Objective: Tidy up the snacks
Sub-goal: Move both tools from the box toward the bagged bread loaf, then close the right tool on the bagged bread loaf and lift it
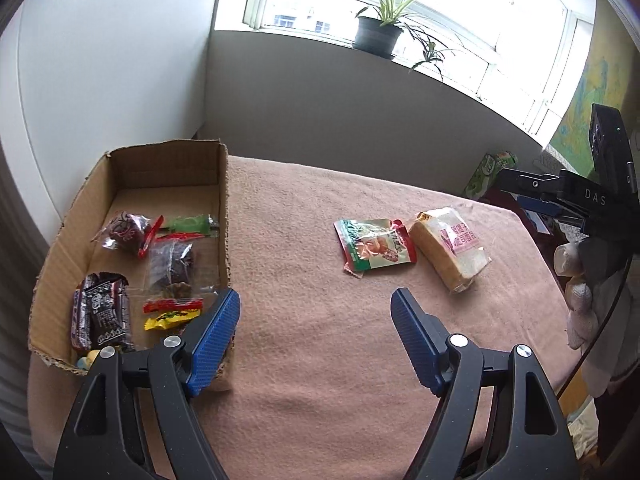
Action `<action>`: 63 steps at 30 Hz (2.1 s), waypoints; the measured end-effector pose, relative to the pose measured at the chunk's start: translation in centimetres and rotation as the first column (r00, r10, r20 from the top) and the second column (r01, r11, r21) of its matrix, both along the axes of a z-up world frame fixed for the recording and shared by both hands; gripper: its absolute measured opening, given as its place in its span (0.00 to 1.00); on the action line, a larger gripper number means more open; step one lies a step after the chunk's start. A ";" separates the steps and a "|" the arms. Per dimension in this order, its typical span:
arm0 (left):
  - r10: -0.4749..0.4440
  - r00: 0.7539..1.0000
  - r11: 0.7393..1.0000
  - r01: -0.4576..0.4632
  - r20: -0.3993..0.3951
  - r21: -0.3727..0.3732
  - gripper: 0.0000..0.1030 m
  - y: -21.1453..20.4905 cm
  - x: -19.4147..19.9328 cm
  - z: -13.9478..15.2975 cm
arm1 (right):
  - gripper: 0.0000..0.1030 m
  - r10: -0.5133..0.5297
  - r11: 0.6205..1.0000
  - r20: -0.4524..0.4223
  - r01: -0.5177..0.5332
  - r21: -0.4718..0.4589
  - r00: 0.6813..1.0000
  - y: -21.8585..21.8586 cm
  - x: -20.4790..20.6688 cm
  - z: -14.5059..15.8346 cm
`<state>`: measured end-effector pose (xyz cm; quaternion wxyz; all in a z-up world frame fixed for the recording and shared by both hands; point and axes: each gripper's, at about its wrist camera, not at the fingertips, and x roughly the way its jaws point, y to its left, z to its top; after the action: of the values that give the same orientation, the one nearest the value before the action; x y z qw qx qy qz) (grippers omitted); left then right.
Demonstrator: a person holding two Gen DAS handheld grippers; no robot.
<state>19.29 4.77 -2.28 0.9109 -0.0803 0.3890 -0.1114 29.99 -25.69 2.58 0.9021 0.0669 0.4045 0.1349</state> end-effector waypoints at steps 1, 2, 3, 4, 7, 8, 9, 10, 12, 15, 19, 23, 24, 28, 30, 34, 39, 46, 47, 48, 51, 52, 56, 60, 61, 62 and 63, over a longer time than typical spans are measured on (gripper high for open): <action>-0.013 1.000 1.000 0.013 -0.004 -0.003 0.76 -0.7 0.2 -0.1 | 0.96 -0.007 1.000 -0.006 0.007 0.001 1.000 -0.7 0.1 -0.3; -0.024 1.000 1.000 0.024 -0.009 -0.006 0.76 -1.3 0.3 -0.2 | 0.96 -0.012 1.000 -0.012 0.012 0.001 1.000 -1.4 0.2 -0.6; -0.037 0.999 0.999 0.037 -0.014 -0.010 0.76 -2.0 0.6 -0.3 | 0.96 -0.014 1.000 -0.020 0.014 0.004 1.000 -2.0 0.4 -1.1; -0.050 0.999 0.999 0.050 -0.019 -0.015 0.76 -2.6 0.8 -0.4 | 0.96 -0.011 1.000 -0.032 0.011 0.010 0.999 -2.5 0.6 -1.5; -0.088 0.996 0.995 0.087 -0.034 -0.040 0.76 -4.6 1.6 -0.6 | 0.96 -0.007 0.999 -0.071 0.009 0.033 0.997 -3.9 1.4 -2.8; -0.103 0.994 0.994 0.101 -0.037 -0.049 0.76 -5.2 1.8 -0.7 | 0.96 -0.009 0.999 -0.082 0.012 0.037 0.997 -4.4 1.7 -3.3; -0.117 0.992 0.992 0.114 -0.040 -0.054 0.76 -5.9 2.0 -0.8 | 0.96 -0.010 0.999 -0.093 0.014 0.045 0.996 -4.8 1.9 -3.8; -0.129 0.991 0.990 0.127 -0.042 -0.058 0.76 -6.6 2.3 -0.9 | 0.96 -0.010 0.998 -0.105 0.016 0.055 0.994 -5.4 2.2 -4.3; -0.152 0.987 0.986 0.149 -0.053 -0.071 0.76 -8.0 2.9 -1.2 | 0.96 -0.006 0.997 -0.130 0.016 0.077 0.992 -6.1 2.6 -5.2; -0.184 0.980 0.978 0.175 -0.079 -0.110 0.76 -9.8 4.0 -1.9 | 0.96 0.011 0.994 -0.163 0.007 0.110 0.987 -6.9 3.2 -6.5; -0.213 0.971 0.970 0.197 -0.107 -0.145 0.76 -12.0 5.3 -3.0 | 0.96 0.047 0.989 -0.191 -0.019 0.146 0.980 -7.0 4.0 -7.7; -0.227 0.962 0.961 0.197 -0.150 -0.194 0.76 -13.2 6.8 -4.3 | 0.96 0.082 0.984 -0.219 -0.043 0.175 0.972 -6.6 4.8 -9.1; -0.228 0.961 0.960 0.194 -0.159 -0.201 0.76 -13.4 7.1 -4.6 | 0.96 0.089 0.983 -0.225 -0.049 0.178 0.970 -6.4 5.0 -9.4; -0.226 0.956 0.959 0.186 -0.184 -0.214 0.76 -14.2 8.4 -5.6 | 0.96 0.114 0.978 -0.237 -0.067 0.196 0.965 -5.8 5.4 -10.1; -0.228 0.954 0.958 0.185 -0.193 -0.217 0.76 -14.5 8.8 -6.0 | 0.96 0.125 0.974 -0.242 -0.073 0.214 0.962 -5.7 5.6 -10.3; -0.236 0.950 0.956 0.189 -0.206 -0.224 0.76 -15.0 9.5 -6.7 | 0.85 0.143 0.968 -0.262 -0.080 0.238 0.954 -5.6 6.0 -10.9; -0.249 0.948 0.955 0.206 -0.199 -0.215 0.68 -16.0 10.1 -7.1 | 0.68 0.159 0.968 -0.270 -0.095 0.234 0.950 -5.4 5.9 -11.2; -0.295 0.938 0.944 0.258 -0.180 -0.206 0.46 -18.1 10.7 -6.7 | 0.58 0.167 0.966 -0.273 -0.101 0.240 0.947 -5.1 4.9 -11.1; -0.300 0.937 0.943 0.264 -0.178 -0.202 0.46 -18.2 10.6 -6.6 | 0.58 0.168 0.966 -0.274 -0.103 0.236 0.947 -4.9 4.6 -11.0; -0.302 0.937 0.943 0.266 -0.177 -0.199 0.46 -18.4 10.6 -6.8 | 0.58 0.169 0.967 -0.272 -0.106 0.231 0.947 -4.7 4.2 -10.9; -0.310 0.935 0.941 0.276 -0.172 -0.196 0.45 -18.5 10.0 -6.3 | 0.58 0.166 0.968 -0.263 -0.106 0.227 0.950 -4.3 3.0 -10.6; -0.316 0.933 0.939 0.282 -0.170 -0.197 0.45 -18.2 9.5 -6.2 | 0.58 0.166 0.967 -0.263 -0.105 0.232 0.951 -4.3 2.6 -10.5; -0.327 0.933 0.936 0.297 -0.151 -0.190 0.46 -18.1 8.0 -5.5 | 0.58 0.169 0.964 -0.256 -0.106 0.243 0.952 -3.8 1.0 -9.8; -0.327 0.936 0.935 0.301 -0.132 -0.186 0.45 -17.4 6.9 -4.5 | 0.58 0.184 0.962 -0.241 -0.125 0.241 0.953 -2.7 -0.4 -8.6; -0.327 0.937 0.936 0.302 -0.125 -0.181 0.45 -17.2 6.5 -4.2 | 0.58 0.188 0.962 -0.235 -0.131 0.240 0.953 -2.4 -0.7 -8.3; -0.326 0.938 0.937 0.304 -0.119 -0.175 0.46 -17.0 6.1 -3.9 | 0.58 0.193 0.961 -0.231 -0.136 0.242 0.954 -2.0 -1.0 -8.0; -0.324 0.939 0.938 0.303 -0.113 -0.169 0.46 -16.6 5.6 -3.5 | 0.58 0.197 0.959 -0.227 -0.140 0.245 0.954 -1.6 -1.3 -7.7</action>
<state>24.92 -11.86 -5.83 0.8435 -0.0925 0.4499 -0.2785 28.67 -27.27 -5.09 0.8156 0.1506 0.5008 0.2476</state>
